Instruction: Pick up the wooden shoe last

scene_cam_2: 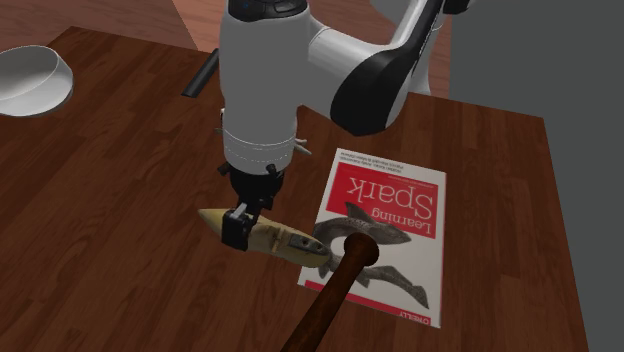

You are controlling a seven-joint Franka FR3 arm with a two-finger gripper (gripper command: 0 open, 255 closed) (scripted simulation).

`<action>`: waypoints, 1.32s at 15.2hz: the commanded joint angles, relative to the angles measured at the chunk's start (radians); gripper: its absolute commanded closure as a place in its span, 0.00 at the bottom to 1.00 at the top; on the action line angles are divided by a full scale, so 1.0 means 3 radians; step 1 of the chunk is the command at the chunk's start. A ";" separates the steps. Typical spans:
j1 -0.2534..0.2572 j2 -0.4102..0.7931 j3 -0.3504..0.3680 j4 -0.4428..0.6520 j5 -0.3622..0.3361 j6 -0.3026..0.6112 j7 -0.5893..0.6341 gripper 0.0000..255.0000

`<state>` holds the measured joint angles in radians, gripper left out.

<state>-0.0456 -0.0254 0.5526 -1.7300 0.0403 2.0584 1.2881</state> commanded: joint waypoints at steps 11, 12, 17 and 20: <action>-0.0002 -0.0008 -0.0004 -0.0045 0.0008 0.0039 -0.0009 1.00; -0.0002 -0.0004 -0.0004 0.0004 0.0004 -0.0007 -0.0006 1.00; 0.0001 0.0034 0.0002 0.0268 -0.0024 -0.0238 0.0016 1.00; 0.0007 0.0068 0.0007 0.0440 -0.0049 -0.0379 0.0033 1.00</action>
<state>-0.0455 -0.0107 0.5527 -1.6204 0.0298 1.9605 1.2939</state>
